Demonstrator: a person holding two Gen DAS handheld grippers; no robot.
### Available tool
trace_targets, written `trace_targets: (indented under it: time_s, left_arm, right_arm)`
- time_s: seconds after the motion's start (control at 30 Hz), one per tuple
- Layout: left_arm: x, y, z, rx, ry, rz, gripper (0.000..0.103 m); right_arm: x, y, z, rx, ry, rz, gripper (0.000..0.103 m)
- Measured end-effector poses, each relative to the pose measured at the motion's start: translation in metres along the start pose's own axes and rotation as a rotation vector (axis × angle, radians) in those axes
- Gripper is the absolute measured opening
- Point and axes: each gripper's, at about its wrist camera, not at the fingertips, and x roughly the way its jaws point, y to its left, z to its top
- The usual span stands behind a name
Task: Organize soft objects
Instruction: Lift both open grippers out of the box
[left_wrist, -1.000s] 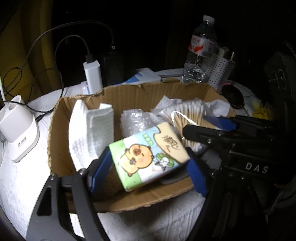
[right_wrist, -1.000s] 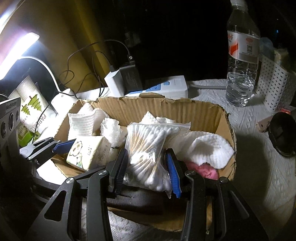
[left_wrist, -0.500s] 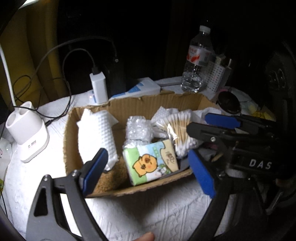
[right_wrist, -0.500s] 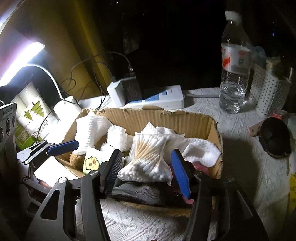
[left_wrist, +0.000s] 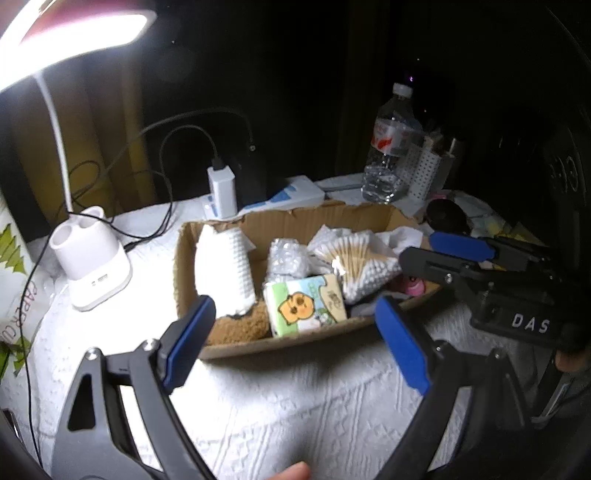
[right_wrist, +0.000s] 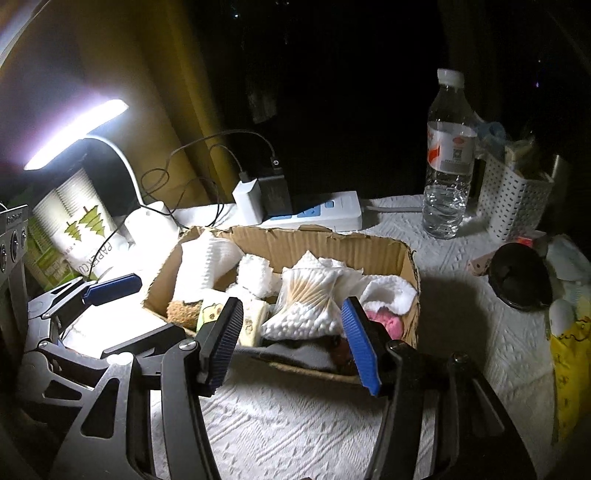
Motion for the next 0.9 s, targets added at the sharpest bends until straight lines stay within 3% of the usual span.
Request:
trace_targets:
  time_s: [0.9]
  left_arm:
    - [-0.117,-0.014,-0.022,-0.021,-0.149,0.06,0.09]
  right_arm:
    - [-0.11,0.039,-0.031,-0.045,-0.121,-0.087,0.059]
